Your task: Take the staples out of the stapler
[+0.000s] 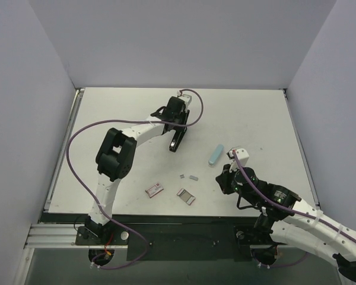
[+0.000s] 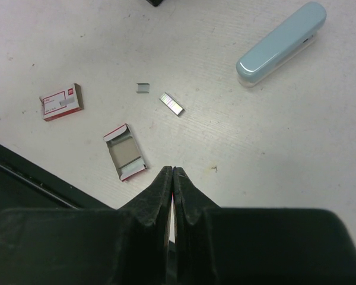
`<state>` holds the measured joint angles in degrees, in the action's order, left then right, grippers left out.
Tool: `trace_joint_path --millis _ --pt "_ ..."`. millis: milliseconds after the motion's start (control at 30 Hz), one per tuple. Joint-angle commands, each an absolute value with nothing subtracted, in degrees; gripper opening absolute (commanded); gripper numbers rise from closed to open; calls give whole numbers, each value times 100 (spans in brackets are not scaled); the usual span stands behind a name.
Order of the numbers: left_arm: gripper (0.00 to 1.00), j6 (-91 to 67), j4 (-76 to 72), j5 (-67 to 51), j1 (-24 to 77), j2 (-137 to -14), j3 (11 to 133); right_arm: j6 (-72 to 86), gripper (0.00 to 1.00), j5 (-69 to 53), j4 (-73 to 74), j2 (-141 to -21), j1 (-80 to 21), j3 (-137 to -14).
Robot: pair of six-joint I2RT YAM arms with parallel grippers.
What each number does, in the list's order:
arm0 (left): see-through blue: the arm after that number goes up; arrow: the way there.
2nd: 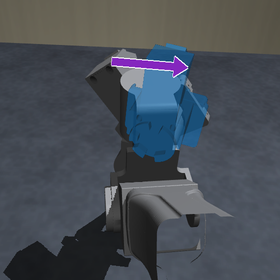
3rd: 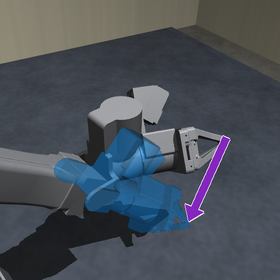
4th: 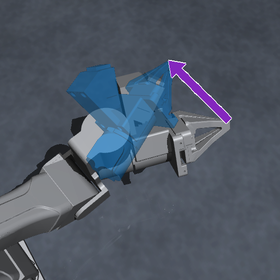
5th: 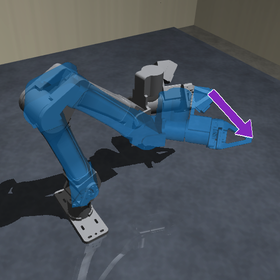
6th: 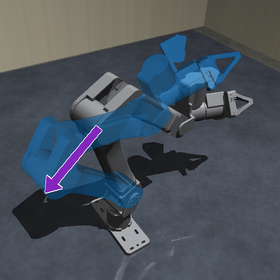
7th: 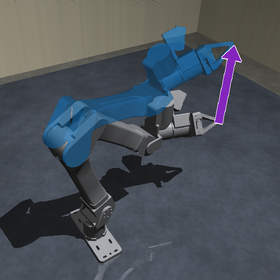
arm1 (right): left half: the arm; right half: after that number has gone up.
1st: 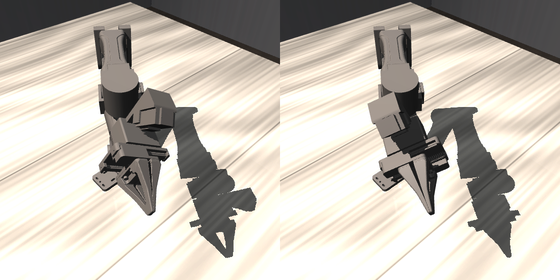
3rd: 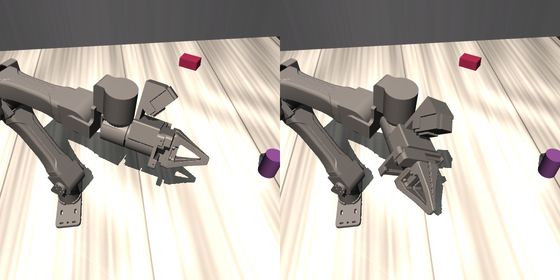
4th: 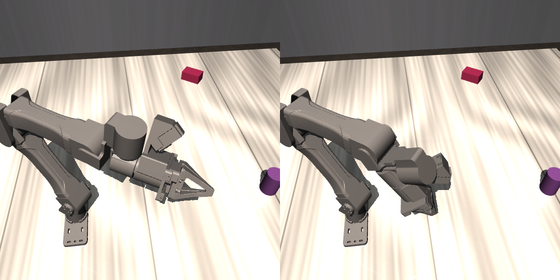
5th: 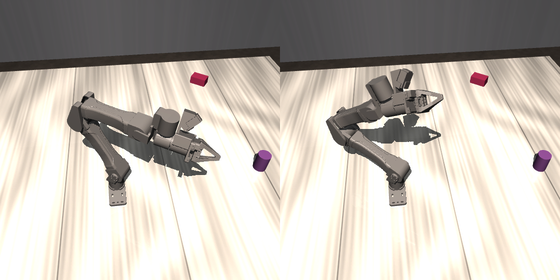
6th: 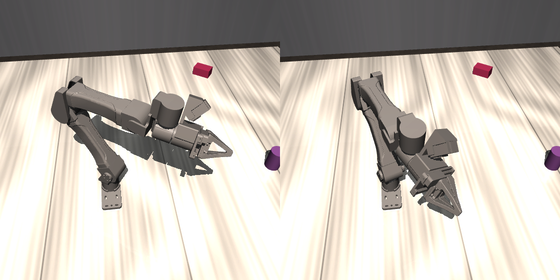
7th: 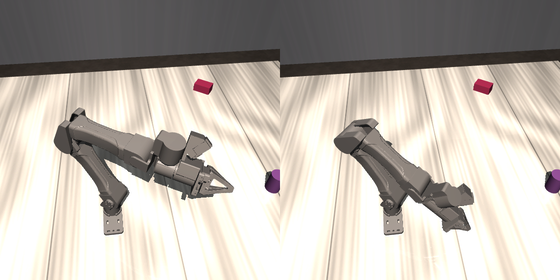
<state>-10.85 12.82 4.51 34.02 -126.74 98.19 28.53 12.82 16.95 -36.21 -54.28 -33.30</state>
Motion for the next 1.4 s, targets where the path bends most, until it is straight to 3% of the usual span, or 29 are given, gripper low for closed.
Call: trace_joint_path --millis 0,167,200,233,500,700,900,1167,1367 --pt "39 -976 1318 598 3340 -12753 10266 2936 0 1389 1538 -3674 -5379 -3278" --pt "70 -1002 1328 606 3340 -12683 10205 2901 1 1327 1547 -3823 -5379 -3375" --pt "84 -1002 1292 598 3340 -12578 10161 2892 3 1301 1547 -3875 -5379 -3427" --pt "86 -1019 1222 580 3340 -12534 10064 2874 7 1249 1564 -3937 -5379 -3454" --pt "88 -1028 1090 545 3410 -11541 9581 2558 30 1143 1854 -4394 -5379 -3981" --pt "88 -1353 1020 703 3568 -10093 8492 2049 37 984 1986 -4974 -5379 -4455" --pt "88 -1749 1011 633 3621 -8573 7156 1591 39 888 2057 -5439 -5291 -4693" --pt "87 -1968 1731 545 3630 -6718 6058 1994 39 -403 1917 -5844 -5387 -4510" --pt "87 -2092 1986 449 3612 -5574 5354 2766 37 209 1495 -6222 -6230 -4052"
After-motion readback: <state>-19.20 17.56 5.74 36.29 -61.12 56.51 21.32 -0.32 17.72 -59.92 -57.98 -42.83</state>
